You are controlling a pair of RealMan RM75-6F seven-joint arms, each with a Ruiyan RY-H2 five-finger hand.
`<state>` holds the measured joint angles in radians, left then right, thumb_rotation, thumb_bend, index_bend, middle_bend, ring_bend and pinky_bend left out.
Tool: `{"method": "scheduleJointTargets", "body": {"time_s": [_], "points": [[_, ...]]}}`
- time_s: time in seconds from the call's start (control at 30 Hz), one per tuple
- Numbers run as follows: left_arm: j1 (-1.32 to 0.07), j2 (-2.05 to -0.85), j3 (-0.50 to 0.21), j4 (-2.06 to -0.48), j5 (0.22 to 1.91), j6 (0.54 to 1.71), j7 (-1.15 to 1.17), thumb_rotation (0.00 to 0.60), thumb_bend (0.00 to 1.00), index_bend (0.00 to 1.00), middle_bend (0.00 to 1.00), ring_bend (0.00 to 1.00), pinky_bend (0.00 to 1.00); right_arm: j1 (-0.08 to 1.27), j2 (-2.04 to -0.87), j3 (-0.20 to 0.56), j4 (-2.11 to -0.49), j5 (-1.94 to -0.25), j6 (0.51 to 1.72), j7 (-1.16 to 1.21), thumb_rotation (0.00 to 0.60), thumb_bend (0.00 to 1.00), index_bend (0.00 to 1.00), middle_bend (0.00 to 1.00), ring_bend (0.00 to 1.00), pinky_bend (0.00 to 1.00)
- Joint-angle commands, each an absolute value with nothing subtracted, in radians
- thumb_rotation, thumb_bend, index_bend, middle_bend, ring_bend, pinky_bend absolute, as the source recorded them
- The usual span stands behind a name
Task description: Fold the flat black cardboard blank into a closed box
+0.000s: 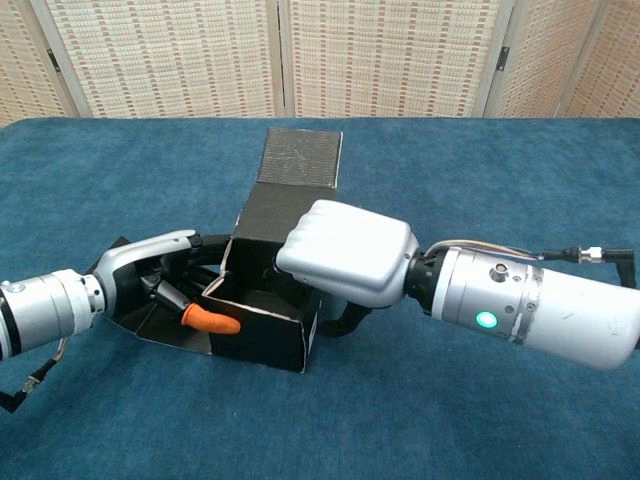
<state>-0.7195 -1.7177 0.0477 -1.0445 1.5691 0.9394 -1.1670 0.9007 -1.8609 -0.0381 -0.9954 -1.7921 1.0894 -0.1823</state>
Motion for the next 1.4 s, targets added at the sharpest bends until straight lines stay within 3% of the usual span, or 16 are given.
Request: {"method": "scheduleJointTargets", "body": {"time_s": [0.03, 0.13, 0.33, 0.57, 0.63, 0.7, 0.87, 0.97, 1.17, 1.3, 1.4], "points": [[-0.719, -1.718, 0.048, -1.043, 1.568, 0.937, -1.169, 0.600, 0.17, 0.35, 0.36, 0.62, 0.86, 0.905, -1.861, -0.037, -0.992, -1.794, 1.086, -0.183, 0.600, 0.16, 0.94, 0.82, 0.83, 1.00], [-0.718, -1.717, 0.048, -1.040, 1.567, 0.936, -1.168, 0.600, 0.17, 0.35, 0.36, 0.62, 0.86, 0.908, -1.857, -0.041, -0.991, -1.796, 1.078, -0.184, 0.600, 0.17, 1.00, 0.90, 0.84, 1.00], [-0.715, -1.717, 0.049, -1.039, 1.566, 0.936, -1.166, 0.600, 0.17, 0.35, 0.36, 0.62, 0.86, 0.910, -1.851, -0.046, -0.992, -1.795, 1.068, -0.185, 0.600, 0.21, 1.00, 0.99, 0.85, 1.00], [-0.710, -1.717, 0.043, -1.042, 1.554, 0.933, -1.162, 0.600, 0.17, 0.35, 0.36, 0.62, 0.86, 0.907, -1.841, -0.050, -0.984, -1.801, 1.081, -0.187, 0.600, 0.22, 1.00, 1.00, 0.85, 1.00], [-0.708, -1.716, 0.039, -1.047, 1.547, 0.930, -1.156, 0.600, 0.17, 0.35, 0.36, 0.62, 0.85, 0.904, -1.835, -0.055, -0.979, -1.812, 1.097, -0.190, 0.600, 0.22, 1.00, 0.92, 0.84, 1.00], [-0.706, -1.715, 0.034, -1.049, 1.541, 0.930, -1.144, 0.600, 0.17, 0.35, 0.36, 0.62, 0.85, 0.904, -1.828, -0.061, -0.974, -1.823, 1.110, -0.191, 0.600, 0.22, 0.93, 0.81, 0.83, 1.00], [-0.695, -1.718, 0.014, -1.061, 1.512, 0.931, -1.089, 0.600, 0.17, 0.35, 0.36, 0.61, 0.82, 0.900, -1.800, -0.066, -0.978, -1.822, 1.107, -0.201, 0.600, 0.13, 0.49, 0.42, 0.81, 1.00], [-0.688, -1.717, 0.001, -1.076, 1.494, 0.931, -1.055, 0.600, 0.17, 0.35, 0.36, 0.56, 0.76, 0.901, -1.783, -0.066, -0.993, -1.818, 1.096, -0.203, 0.600, 0.07, 0.27, 0.24, 0.79, 1.00], [-0.676, -1.708, -0.018, -1.115, 1.474, 0.939, -0.999, 0.600, 0.17, 0.33, 0.34, 0.44, 0.65, 0.901, -1.757, -0.063, -1.018, -1.811, 1.090, -0.202, 0.600, 0.02, 0.03, 0.10, 0.77, 1.00], [-0.667, -1.694, -0.024, -1.148, 1.474, 0.953, -0.972, 0.600, 0.17, 0.28, 0.24, 0.29, 0.58, 0.898, -1.737, -0.050, -1.042, -1.814, 1.128, -0.174, 0.600, 0.01, 0.00, 0.06, 0.75, 1.00], [-0.660, -1.677, -0.026, -1.175, 1.478, 0.966, -0.961, 0.600, 0.17, 0.18, 0.09, 0.10, 0.40, 0.886, -1.711, -0.033, -1.078, -1.805, 1.168, -0.145, 0.600, 0.01, 0.00, 0.05, 0.75, 1.00]]}}
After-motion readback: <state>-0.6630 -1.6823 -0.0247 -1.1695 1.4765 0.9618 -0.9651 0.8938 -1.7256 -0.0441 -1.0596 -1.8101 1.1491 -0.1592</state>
